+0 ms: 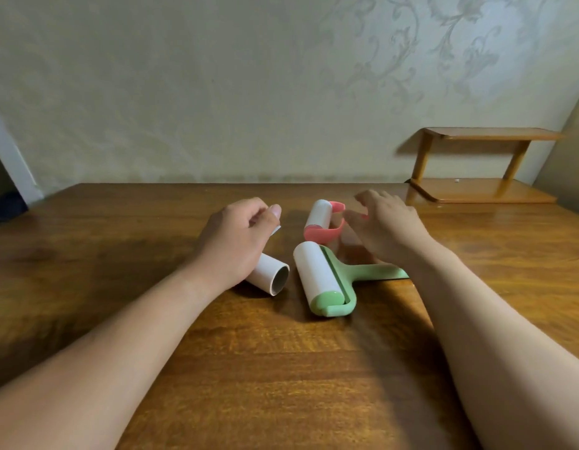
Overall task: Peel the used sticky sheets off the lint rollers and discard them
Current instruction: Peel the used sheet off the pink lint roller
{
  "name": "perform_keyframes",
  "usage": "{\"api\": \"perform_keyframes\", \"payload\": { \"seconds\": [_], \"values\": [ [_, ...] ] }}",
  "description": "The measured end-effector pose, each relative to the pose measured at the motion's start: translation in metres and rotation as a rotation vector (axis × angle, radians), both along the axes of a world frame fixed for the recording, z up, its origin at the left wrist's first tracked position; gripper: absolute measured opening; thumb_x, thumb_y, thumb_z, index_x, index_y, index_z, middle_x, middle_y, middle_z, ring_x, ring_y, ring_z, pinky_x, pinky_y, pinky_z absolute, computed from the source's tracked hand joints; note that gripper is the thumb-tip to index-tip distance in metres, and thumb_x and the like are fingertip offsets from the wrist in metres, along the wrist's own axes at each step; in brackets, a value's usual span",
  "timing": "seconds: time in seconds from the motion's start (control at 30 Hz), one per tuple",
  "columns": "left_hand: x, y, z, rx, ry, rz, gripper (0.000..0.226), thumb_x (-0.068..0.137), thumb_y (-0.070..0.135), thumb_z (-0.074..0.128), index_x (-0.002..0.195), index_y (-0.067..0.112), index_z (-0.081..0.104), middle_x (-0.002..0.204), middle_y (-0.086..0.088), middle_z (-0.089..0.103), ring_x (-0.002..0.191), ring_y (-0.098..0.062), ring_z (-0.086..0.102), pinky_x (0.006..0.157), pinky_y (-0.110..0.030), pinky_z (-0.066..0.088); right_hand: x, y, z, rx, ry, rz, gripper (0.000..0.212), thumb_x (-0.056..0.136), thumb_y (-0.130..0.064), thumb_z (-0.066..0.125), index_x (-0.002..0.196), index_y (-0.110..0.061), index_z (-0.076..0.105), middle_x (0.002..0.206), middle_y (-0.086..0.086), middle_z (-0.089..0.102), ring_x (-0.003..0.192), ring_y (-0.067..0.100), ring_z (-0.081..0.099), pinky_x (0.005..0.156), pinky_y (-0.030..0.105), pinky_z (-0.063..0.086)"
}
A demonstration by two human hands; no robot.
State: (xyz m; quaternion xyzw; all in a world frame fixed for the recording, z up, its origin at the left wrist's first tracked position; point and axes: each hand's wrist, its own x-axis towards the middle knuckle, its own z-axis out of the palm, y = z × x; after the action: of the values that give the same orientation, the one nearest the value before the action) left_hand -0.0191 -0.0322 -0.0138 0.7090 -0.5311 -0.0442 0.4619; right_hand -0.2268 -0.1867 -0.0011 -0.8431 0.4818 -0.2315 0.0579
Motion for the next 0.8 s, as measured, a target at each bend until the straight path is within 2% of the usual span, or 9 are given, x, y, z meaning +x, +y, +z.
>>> {"api": "perform_keyframes", "payload": {
  "seconds": [0.13, 0.23, 0.33, 0.43, 0.53, 0.57, 0.63, 0.7, 0.8],
  "values": [
    [-0.003, -0.003, 0.001, 0.037, 0.014, -0.023, 0.051, 0.091, 0.068, 0.048, 0.088, 0.025, 0.074, 0.087, 0.002, 0.076, 0.082, -0.014, 0.065, 0.072, -0.040, 0.052, 0.016, -0.005, -0.006, 0.148, 0.023, -0.045, 0.048, 0.104, -0.057, 0.035, 0.092, -0.025, 0.070, 0.095, 0.000, 0.073, 0.095, 0.027, 0.067, 0.089, 0.048, 0.041],
    [0.000, -0.007, 0.009, 0.050, 0.028, -0.015, 0.035, 0.102, 0.053, 0.058, 0.090, 0.025, 0.077, 0.088, 0.005, 0.077, 0.089, -0.018, 0.070, 0.085, -0.046, 0.058, 0.022, -0.011, -0.001, 0.276, -0.051, -0.082, 0.045, 0.102, -0.056, 0.045, 0.088, -0.023, 0.072, 0.084, 0.002, 0.074, 0.086, 0.026, 0.070, 0.091, 0.046, 0.053],
    [0.002, -0.011, 0.023, 0.037, 0.027, -0.010, 0.029, 0.106, 0.044, 0.063, 0.092, 0.024, 0.077, 0.087, 0.003, 0.077, 0.090, -0.022, 0.071, 0.086, -0.048, 0.060, 0.021, -0.013, 0.005, 0.322, -0.282, -0.061, 0.042, 0.099, -0.045, 0.057, 0.070, -0.015, 0.064, 0.062, 0.000, 0.063, 0.065, 0.026, 0.060, 0.071, 0.039, 0.048],
    [0.005, -0.013, 0.033, 0.008, 0.043, -0.017, 0.025, 0.107, 0.044, 0.062, 0.096, 0.026, 0.076, 0.094, 0.005, 0.078, 0.094, -0.018, 0.072, 0.085, -0.041, 0.057, 0.018, -0.007, 0.013, 0.178, -0.512, 0.008, 0.037, 0.100, -0.030, 0.058, 0.073, -0.005, 0.059, 0.059, -0.001, 0.051, 0.060, 0.022, 0.046, 0.064, 0.038, 0.036],
    [-0.001, -0.015, 0.030, -0.082, 0.193, -0.067, 0.017, 0.108, 0.043, 0.066, 0.109, 0.028, 0.074, 0.106, 0.009, 0.075, 0.103, -0.011, 0.070, 0.086, -0.031, 0.055, 0.018, 0.011, 0.024, 0.027, -0.586, 0.136, 0.037, 0.103, -0.030, 0.057, 0.078, -0.002, 0.058, 0.064, 0.001, 0.052, 0.059, 0.017, 0.043, 0.060, 0.039, 0.036],
    [-0.003, -0.015, 0.027, -0.113, 0.254, -0.103, 0.022, 0.107, 0.046, 0.068, 0.116, 0.027, 0.073, 0.111, 0.009, 0.074, 0.105, -0.007, 0.070, 0.085, -0.025, 0.054, 0.019, 0.018, 0.026, -0.006, -0.580, 0.180, 0.036, 0.104, -0.030, 0.057, 0.079, -0.005, 0.059, 0.070, 0.004, 0.055, 0.062, 0.018, 0.045, 0.061, 0.041, 0.038],
    [-0.009, -0.016, 0.022, -0.124, 0.337, -0.224, 0.047, 0.098, 0.062, 0.070, 0.130, 0.027, 0.070, 0.117, 0.010, 0.075, 0.106, -0.003, 0.070, 0.083, -0.018, 0.052, 0.020, 0.032, 0.026, -0.049, -0.555, 0.258, 0.035, 0.106, -0.031, 0.058, 0.079, -0.009, 0.059, 0.079, 0.009, 0.058, 0.068, 0.023, 0.050, 0.065, 0.047, 0.044],
    [-0.010, -0.016, 0.020, -0.085, 0.365, -0.320, 0.065, 0.087, 0.074, 0.067, 0.136, 0.032, 0.068, 0.118, 0.012, 0.076, 0.108, -0.005, 0.072, 0.087, -0.025, 0.054, 0.021, 0.041, 0.024, -0.076, -0.510, 0.321, 0.035, 0.106, -0.030, 0.059, 0.079, -0.009, 0.059, 0.083, 0.012, 0.057, 0.073, 0.029, 0.053, 0.069, 0.052, 0.047],
    [-0.008, -0.013, 0.018, -0.069, 0.394, -0.341, 0.067, 0.081, 0.073, 0.071, 0.136, 0.036, 0.065, 0.122, 0.003, 0.077, 0.112, -0.016, 0.077, 0.096, -0.046, 0.063, 0.023, 0.048, 0.023, -0.095, -0.496, 0.392, 0.036, 0.106, -0.028, 0.062, 0.076, -0.009, 0.055, 0.081, 0.010, 0.054, 0.073, 0.032, 0.052, 0.069, 0.055, 0.047]
  ]
}}
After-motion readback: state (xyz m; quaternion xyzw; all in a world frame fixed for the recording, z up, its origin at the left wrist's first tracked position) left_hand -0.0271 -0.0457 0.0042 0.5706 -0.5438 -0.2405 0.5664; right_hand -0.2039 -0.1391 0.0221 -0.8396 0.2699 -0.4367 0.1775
